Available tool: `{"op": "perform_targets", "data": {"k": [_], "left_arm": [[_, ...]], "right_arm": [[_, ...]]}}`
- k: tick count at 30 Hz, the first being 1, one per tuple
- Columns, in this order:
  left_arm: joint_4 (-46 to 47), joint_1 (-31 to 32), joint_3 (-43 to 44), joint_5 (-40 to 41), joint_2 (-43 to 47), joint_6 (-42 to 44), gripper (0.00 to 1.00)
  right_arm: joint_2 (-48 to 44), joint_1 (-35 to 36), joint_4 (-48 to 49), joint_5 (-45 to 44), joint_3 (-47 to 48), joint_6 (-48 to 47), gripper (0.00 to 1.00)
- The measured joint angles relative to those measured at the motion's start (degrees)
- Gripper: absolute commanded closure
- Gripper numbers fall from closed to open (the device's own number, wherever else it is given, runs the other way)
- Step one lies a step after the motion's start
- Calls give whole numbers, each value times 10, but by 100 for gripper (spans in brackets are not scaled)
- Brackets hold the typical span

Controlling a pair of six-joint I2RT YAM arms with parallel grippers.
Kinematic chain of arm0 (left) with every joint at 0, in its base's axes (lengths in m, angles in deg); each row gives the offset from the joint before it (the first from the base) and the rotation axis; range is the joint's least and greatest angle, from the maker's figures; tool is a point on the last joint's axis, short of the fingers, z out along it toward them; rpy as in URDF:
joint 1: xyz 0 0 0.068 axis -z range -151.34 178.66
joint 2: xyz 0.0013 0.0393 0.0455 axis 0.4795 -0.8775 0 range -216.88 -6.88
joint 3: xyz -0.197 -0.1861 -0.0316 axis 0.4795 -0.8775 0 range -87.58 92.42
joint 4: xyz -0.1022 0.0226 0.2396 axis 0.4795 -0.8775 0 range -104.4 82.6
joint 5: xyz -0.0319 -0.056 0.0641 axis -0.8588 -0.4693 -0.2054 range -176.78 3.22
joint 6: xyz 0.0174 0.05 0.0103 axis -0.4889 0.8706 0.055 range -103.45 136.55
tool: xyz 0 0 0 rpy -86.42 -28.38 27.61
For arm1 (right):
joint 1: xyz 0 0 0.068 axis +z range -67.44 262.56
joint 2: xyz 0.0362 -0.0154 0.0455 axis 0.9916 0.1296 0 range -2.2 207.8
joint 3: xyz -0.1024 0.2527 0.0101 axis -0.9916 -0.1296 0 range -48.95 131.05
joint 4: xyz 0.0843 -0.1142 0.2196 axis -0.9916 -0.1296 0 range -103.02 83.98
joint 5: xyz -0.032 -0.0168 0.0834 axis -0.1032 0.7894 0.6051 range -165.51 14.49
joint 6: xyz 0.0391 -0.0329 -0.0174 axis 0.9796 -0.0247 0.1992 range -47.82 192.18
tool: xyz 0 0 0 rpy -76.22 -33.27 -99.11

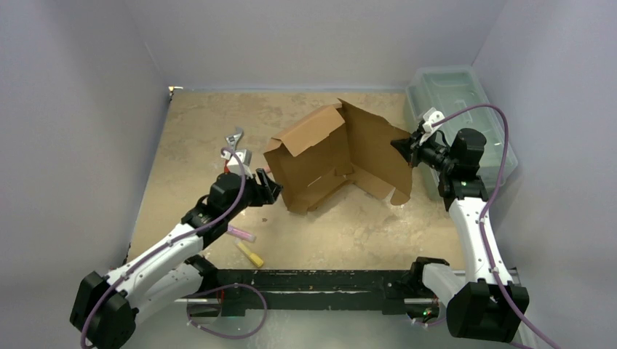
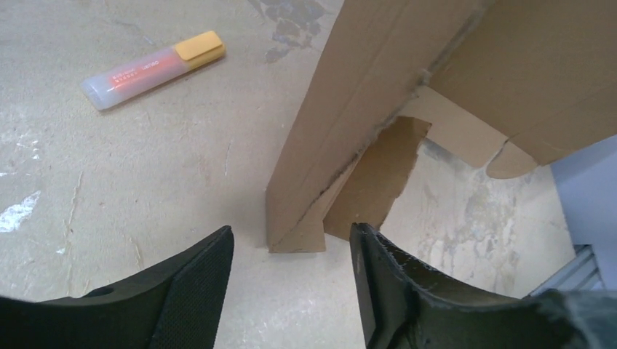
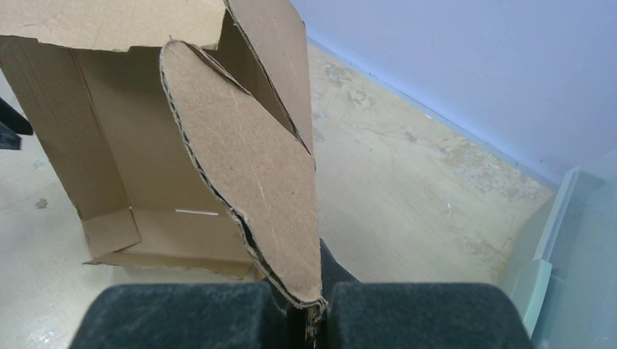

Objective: Fold the paper box

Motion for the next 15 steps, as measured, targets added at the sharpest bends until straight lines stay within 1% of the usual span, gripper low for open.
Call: {"op": "perform_targets", "data": {"k": [2,5,8,14,15], "left_arm": [[20,0,2,1,-35,0,61],[28,0,17,9,-73,-2,66],[30,1,36,24,-87,-2,71],[40,9,52,53,-86,-7,100],[39,10,54,57,-86,-8,100]], "right_arm": [[0,0,0,0,0,0,100],[0,0,0,0,0,0,100],[0,0,0,0,0,0,100],[0,0,-1,2,-1,3,100],[0,0,-1,3,-1,5,100]]}}
